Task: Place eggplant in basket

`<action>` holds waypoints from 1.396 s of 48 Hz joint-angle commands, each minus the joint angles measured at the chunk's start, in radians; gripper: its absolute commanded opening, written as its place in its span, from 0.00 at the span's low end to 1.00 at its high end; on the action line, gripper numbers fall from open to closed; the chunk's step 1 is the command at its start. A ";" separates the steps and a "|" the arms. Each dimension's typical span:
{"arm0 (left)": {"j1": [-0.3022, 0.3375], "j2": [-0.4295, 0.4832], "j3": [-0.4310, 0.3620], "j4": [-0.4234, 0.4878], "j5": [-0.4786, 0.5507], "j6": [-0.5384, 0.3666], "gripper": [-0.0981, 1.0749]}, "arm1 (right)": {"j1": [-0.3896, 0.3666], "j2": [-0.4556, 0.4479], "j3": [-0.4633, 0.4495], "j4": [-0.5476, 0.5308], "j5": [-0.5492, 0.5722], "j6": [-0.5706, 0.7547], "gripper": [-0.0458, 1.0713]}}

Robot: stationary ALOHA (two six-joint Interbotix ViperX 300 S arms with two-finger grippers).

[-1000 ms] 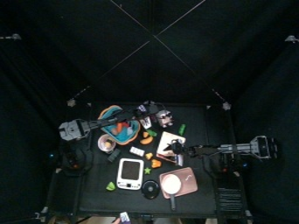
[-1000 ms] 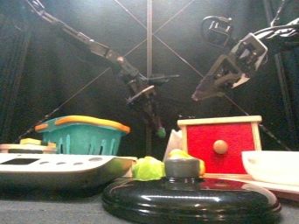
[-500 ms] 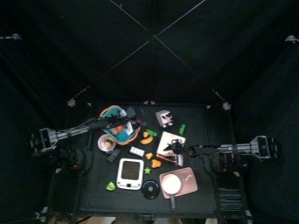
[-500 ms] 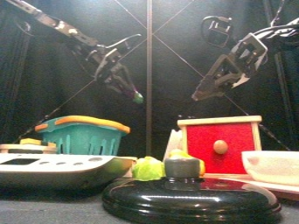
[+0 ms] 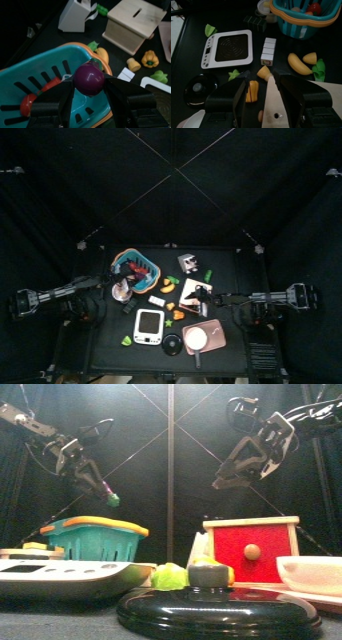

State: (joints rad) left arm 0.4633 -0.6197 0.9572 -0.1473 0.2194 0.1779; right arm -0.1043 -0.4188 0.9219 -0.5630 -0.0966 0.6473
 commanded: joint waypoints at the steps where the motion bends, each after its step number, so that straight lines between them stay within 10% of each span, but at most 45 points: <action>1: 0.008 0.000 0.005 0.002 -0.005 0.002 0.77 | 0.003 -0.015 -0.021 0.023 0.000 -0.002 0.76; 25: 0.037 0.129 0.020 -0.018 -0.026 0.002 0.82 | 0.006 -0.020 -0.028 0.034 0.015 -0.002 0.76; 67: -0.002 0.038 0.043 -0.021 -0.164 0.002 0.92 | 0.008 -0.011 -0.031 0.081 0.026 0.000 0.76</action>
State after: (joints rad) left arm 0.4817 -0.5722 1.0140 -0.1657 0.0767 0.1764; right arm -0.0982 -0.4188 0.9173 -0.4878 -0.0675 0.6473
